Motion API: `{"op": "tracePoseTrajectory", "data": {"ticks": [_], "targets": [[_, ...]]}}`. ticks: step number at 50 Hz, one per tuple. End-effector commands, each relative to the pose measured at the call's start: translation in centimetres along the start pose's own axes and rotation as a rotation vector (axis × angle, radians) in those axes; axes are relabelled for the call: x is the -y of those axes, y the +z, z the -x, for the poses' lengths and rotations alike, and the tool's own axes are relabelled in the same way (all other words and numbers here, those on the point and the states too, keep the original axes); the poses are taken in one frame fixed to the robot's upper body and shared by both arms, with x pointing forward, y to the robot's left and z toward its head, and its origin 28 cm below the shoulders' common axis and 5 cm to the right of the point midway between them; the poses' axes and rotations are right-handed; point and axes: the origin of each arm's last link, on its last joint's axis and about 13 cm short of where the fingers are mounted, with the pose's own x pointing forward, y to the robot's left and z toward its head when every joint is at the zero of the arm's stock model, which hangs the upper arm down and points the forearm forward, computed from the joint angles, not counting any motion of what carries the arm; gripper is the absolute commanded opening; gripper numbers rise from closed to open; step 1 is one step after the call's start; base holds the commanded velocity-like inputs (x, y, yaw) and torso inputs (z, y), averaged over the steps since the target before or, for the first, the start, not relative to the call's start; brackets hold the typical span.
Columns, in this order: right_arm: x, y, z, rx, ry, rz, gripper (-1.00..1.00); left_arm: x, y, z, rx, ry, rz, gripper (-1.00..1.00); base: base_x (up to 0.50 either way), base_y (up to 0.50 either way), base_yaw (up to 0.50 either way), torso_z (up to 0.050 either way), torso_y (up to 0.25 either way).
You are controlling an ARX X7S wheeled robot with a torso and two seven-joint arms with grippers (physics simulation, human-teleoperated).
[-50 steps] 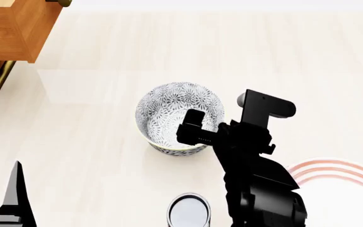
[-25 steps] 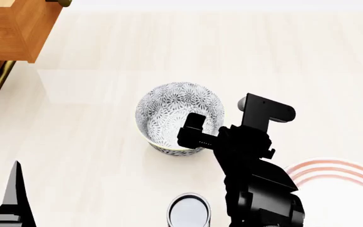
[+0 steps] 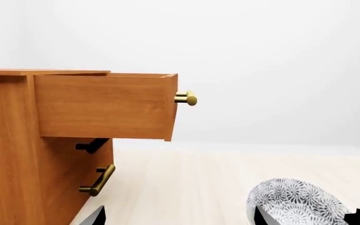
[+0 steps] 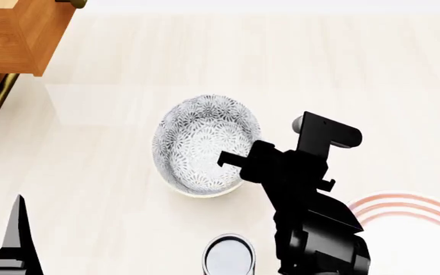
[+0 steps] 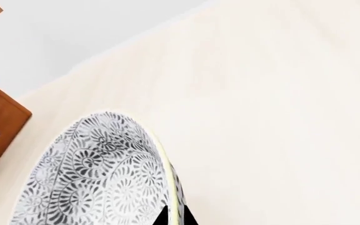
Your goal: Put the bowl on the plate.
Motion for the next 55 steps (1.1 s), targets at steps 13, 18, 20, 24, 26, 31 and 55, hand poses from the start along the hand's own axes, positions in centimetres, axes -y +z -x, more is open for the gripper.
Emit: {"op": "tracePoseTrajectory", "data": {"ticks": [13,18,20,24,26,31,55], "targets": [[-0.7,1.0,-0.2,0.031,0.049,-0.023,-1.0,0.1,0.2,0.1,0.002,-0.003,0.002,1.0,0.0,0.0,0.0,0.0,0.0],[-1.0,2.0,-0.3,0.061,0.067,-0.027,-1.0,0.1,0.1,0.1,0.002,-0.006,0.002,1.0,0.0,0.0,0.0,0.0,0.0],[-1.3,2.6,-0.2,0.077,0.077,-0.027,-1.0,0.1,0.2,0.2,0.002,-0.005,0.003,1.0,0.0,0.0,0.0,0.0,0.0],[-1.6,3.5,0.6,0.099,0.092,-0.018,-1.0,0.1,0.2,0.2,0.004,-0.006,0.003,1.0,0.0,0.0,0.0,0.0,0.0],[-1.8,4.1,1.2,0.112,0.099,-0.012,-1.0,0.1,0.2,0.2,0.003,-0.007,0.002,1.0,0.0,0.0,0.0,0.0,0.0],[-1.7,5.1,2.6,0.141,0.103,-0.005,-1.0,0.2,0.2,0.2,0.005,-0.007,0.003,1.0,0.0,0.0,0.0,0.0,0.0],[0.4,6.7,10.2,0.251,0.067,-0.029,-1.0,0.4,0.6,0.4,0.012,-0.023,0.008,1.0,0.0,0.0,0.0,0.0,0.0]]}}
